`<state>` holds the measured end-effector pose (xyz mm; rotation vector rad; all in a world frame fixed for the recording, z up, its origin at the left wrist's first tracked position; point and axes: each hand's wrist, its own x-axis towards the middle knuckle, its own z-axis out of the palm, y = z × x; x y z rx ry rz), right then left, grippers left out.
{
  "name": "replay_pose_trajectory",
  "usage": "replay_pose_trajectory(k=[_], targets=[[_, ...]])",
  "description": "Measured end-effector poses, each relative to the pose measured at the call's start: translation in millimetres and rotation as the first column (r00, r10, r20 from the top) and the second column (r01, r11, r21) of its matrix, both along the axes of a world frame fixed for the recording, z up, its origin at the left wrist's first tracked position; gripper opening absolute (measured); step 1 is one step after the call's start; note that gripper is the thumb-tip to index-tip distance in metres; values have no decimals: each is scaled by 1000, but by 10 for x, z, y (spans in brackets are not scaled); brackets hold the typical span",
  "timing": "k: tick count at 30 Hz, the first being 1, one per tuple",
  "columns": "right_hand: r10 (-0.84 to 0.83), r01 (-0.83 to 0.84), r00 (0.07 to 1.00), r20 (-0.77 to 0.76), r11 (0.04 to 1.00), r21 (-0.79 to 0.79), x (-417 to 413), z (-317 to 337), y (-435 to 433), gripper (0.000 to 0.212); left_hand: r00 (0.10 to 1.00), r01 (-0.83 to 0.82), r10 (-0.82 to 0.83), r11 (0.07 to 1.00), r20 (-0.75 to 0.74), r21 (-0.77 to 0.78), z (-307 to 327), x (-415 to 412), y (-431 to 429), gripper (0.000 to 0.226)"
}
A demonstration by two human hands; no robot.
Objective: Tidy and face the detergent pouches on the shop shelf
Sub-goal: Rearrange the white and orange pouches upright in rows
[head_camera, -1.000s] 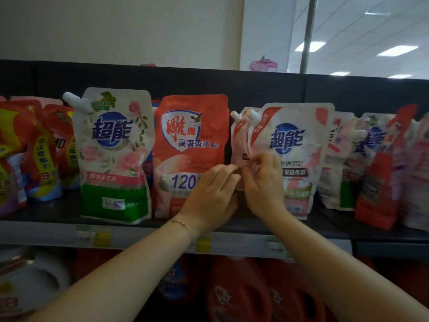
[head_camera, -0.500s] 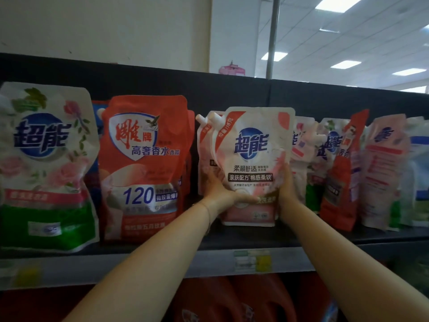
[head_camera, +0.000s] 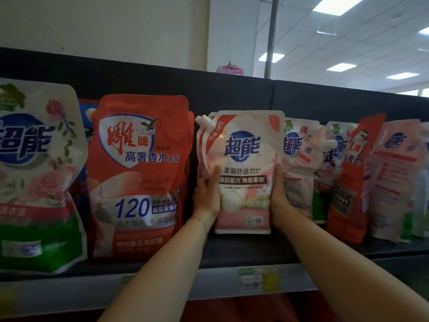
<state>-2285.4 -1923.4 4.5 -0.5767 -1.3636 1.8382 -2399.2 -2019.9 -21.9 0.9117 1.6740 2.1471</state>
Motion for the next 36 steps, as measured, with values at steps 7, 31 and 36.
replay_pose_trajectory(k=[7,31,36], targets=[[16,-27,991,135,997,76,-247,-47,-125,80,935,-353,356,931,-13,93,8,-33,-104,85],[-682,318,715,153,512,798,620,-83,-434,12,335,-311,214,944,-918,106,5,715,-502,55],[-885,496,403,233,425,758,1082,22,-74,29,351,-197,0,978,-936,-74,32,857,-513,35]])
